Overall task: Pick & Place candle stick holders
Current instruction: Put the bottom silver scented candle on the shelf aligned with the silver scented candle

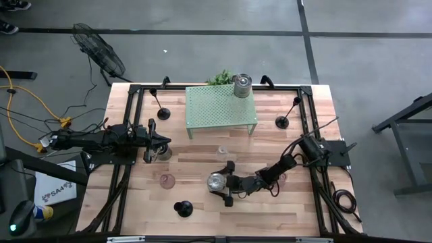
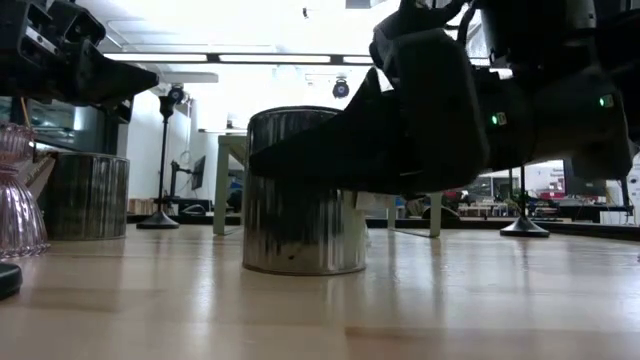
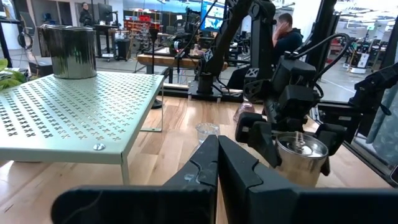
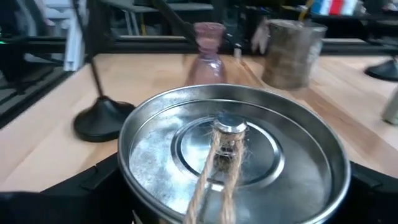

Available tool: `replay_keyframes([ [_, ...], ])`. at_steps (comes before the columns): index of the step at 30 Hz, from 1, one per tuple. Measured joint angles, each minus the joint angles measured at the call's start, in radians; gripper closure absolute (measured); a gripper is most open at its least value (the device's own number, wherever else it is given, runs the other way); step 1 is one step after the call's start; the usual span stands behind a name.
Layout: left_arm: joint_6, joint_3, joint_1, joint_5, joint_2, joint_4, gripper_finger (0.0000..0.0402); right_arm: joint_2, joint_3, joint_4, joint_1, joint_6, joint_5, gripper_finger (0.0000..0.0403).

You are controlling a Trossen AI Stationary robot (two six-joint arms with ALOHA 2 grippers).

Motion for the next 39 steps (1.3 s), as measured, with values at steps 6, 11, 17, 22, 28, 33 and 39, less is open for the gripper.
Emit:
replay_keyframes([
  [6,0.000,0.000,0.000,0.000,0.000,0.000,0.0402,-0.096,0.029,-0.204,-0.001,0.115,0.081,0.0058],
  [11,0.000,0.000,0.000,0.000,0.000,0.000,0.0402,-0.205,0.086,-0.379,-0.001,0.127,0.135,0.0058],
  [17,0.000,0.000,0.000,0.000,0.000,0.000,0.0402,-0.292,0.197,-0.570,-0.012,0.126,0.318,0.0058],
  [22,0.000,0.000,0.000,0.000,0.000,0.000,0.0402,-0.308,0.313,-0.715,-0.056,0.111,0.509,0.0058],
  [28,0.000,0.000,0.000,-0.001,0.000,0.000,0.0402,-0.310,0.374,-0.712,-0.154,0.095,0.660,0.0058],
  [33,0.000,0.000,0.000,-0.001,0.000,0.000,0.0402,-0.309,0.384,-0.710,-0.238,0.128,0.710,0.0058],
  [39,0.000,0.000,0.000,0.000,0.000,0.000,0.0402,-0.309,0.384,-0.711,-0.329,0.166,0.705,0.0058],
])
